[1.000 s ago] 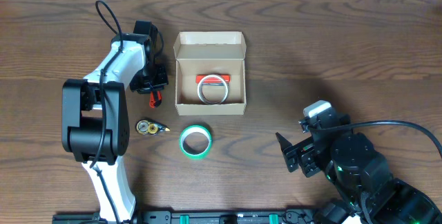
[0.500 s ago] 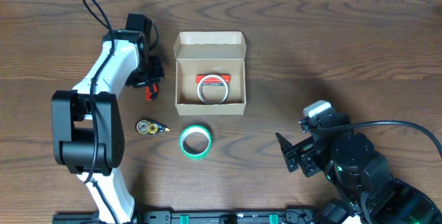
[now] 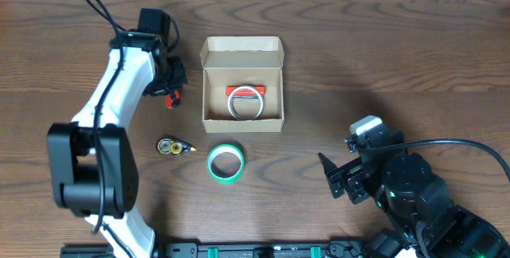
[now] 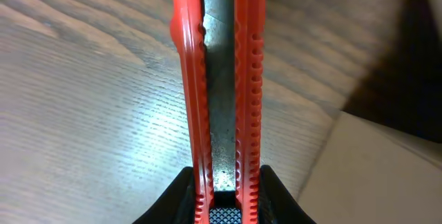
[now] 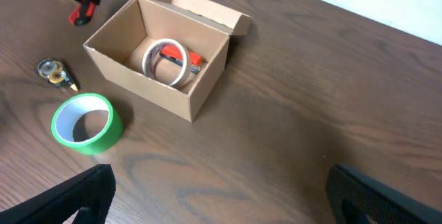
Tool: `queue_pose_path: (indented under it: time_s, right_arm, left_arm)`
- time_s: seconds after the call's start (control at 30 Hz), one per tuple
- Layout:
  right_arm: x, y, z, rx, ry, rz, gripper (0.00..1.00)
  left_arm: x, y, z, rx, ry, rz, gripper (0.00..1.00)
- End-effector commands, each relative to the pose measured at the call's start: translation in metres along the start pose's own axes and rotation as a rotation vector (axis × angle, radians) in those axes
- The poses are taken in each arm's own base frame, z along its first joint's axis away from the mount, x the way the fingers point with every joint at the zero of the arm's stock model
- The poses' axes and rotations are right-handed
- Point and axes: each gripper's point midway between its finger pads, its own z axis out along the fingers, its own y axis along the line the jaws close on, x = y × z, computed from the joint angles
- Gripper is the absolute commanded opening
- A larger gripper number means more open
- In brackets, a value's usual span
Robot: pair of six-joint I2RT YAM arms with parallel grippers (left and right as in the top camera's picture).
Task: Pack container
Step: 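Carry the red box cutter into the box and release it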
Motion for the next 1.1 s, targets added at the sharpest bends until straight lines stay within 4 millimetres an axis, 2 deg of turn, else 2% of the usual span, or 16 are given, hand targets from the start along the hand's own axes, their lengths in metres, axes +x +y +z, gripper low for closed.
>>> queue_pose_path:
  time_s: [0.0, 0.23, 0.4, 0.63, 0.8, 0.93, 1.07]
  right_arm:
    - [0.001, -0.001, 0.001, 0.006, 0.002, 0.008, 0.99]
    - [0.001, -0.001, 0.001, 0.006, 0.002, 0.008, 0.99]
    - [0.001, -0.001, 0.001, 0.006, 0.002, 0.008, 0.99]
    - [0.001, -0.001, 0.001, 0.006, 0.002, 0.008, 0.99]
    - [0.001, -0.001, 0.001, 0.006, 0.002, 0.008, 0.99]
    - [0.001, -0.001, 0.001, 0.006, 0.002, 0.008, 0.99]
    - [0.001, -0.001, 0.001, 0.006, 0.002, 0.008, 0.99]
  left_arm:
    - [-0.008, -0.009, -0.029, 0.007, -0.067, 0.015, 0.23]
    - [-0.001, -0.032, -0.061, 0.046, -0.113, 0.068, 0.23]
    - [0.011, -0.063, -0.074, 0.086, -0.135, 0.122, 0.23]
    - [0.035, -0.109, -0.078, 0.12, -0.137, 0.131, 0.23]
    - [0.043, -0.139, -0.079, 0.151, -0.169, 0.07, 0.23]
    - [0.042, -0.153, -0.078, 0.163, -0.206, -0.032, 0.23]
    - [0.037, -0.156, -0.073, 0.159, -0.231, -0.212, 0.23]
